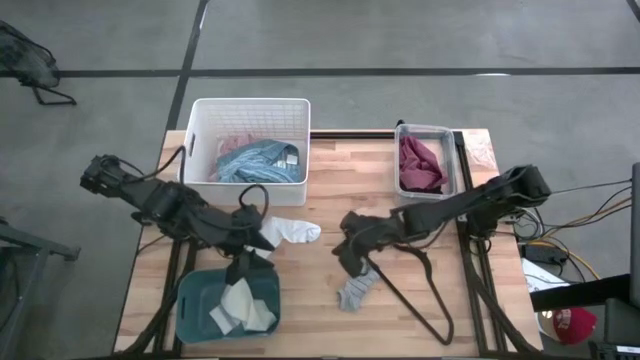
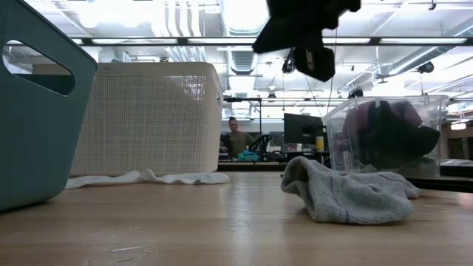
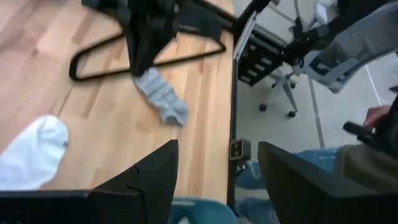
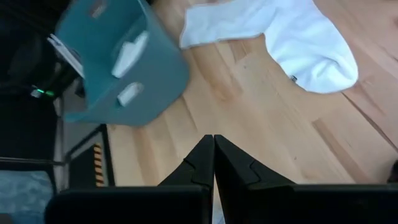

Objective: Pick & Place Cloths
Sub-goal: Put the gray sock into the blue bin

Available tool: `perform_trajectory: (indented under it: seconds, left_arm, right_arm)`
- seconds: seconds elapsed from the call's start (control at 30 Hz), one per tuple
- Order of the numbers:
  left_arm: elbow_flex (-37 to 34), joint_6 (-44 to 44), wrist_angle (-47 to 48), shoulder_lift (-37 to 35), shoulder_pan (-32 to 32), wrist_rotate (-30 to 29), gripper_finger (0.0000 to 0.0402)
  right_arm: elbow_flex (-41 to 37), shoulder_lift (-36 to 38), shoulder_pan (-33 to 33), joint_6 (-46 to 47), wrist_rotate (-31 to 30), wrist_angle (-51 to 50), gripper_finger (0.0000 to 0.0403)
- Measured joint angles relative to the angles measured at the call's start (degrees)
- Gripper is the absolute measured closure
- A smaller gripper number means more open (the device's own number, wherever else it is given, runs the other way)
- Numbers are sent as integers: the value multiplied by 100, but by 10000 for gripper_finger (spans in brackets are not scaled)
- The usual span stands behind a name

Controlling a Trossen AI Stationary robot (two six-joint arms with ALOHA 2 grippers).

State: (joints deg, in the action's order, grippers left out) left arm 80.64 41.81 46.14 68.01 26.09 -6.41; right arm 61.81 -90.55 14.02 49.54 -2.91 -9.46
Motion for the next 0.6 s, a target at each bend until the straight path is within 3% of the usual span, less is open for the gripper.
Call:
perform_trajectory:
  seconds: [0.33,0.6]
  left_arm:
    - [173,-280,-157,-57,0,-121,177]
    - [171,-267,-162,-114,-2,-123,177]
  right_arm:
    - [807,-1002,-4,-333,15,-597,394]
    - [1237,-1187,425,-936,1460,-1884,394]
